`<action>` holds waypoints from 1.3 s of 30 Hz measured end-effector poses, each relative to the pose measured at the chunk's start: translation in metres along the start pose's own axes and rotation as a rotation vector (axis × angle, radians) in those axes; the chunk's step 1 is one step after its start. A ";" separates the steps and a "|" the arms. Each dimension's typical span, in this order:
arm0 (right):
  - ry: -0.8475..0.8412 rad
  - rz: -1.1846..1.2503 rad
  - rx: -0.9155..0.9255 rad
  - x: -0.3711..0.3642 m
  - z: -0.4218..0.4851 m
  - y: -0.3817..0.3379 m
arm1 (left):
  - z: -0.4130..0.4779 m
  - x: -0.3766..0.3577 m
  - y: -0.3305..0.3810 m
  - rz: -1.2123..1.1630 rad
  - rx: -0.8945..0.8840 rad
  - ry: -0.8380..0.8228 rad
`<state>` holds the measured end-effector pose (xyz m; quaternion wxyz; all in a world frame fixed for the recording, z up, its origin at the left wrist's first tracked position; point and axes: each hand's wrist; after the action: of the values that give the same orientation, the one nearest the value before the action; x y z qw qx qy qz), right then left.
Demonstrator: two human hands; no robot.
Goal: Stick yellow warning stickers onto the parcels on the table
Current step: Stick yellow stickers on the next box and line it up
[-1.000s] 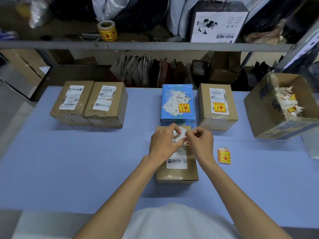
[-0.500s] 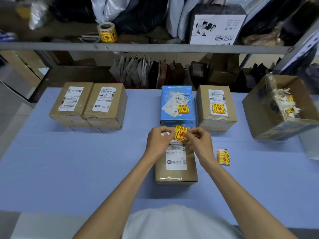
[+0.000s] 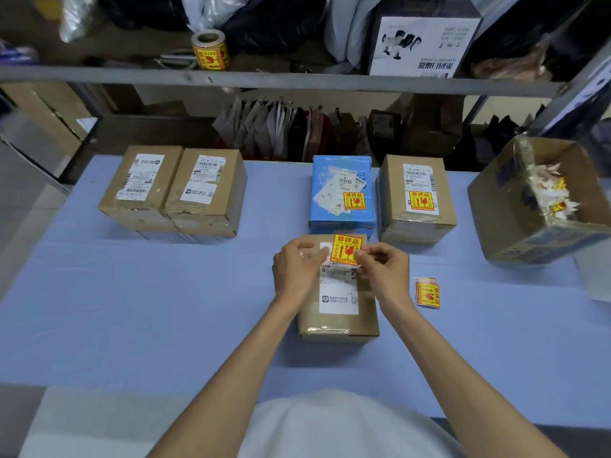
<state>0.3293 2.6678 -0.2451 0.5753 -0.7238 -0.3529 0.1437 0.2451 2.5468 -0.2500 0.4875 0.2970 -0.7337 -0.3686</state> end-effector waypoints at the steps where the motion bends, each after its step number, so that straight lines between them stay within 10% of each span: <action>1: -0.014 -0.004 -0.005 0.002 -0.001 0.001 | 0.000 0.002 -0.002 0.001 0.008 -0.015; 16: -0.155 -0.123 -0.089 0.014 -0.028 0.022 | -0.032 0.002 -0.027 -0.143 0.176 -0.208; 39: -0.142 -0.478 0.012 0.008 -0.029 0.034 | -0.035 -0.005 -0.026 0.292 0.078 -0.147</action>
<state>0.3643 2.6490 -0.2663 0.5711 -0.6045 -0.5525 0.0562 0.2815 2.5276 -0.2648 0.4689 0.1783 -0.8164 -0.2859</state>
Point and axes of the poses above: each hand's wrist, its own z-axis towards the middle knuckle, its own x-axis out of the back of the hand, y = z × x
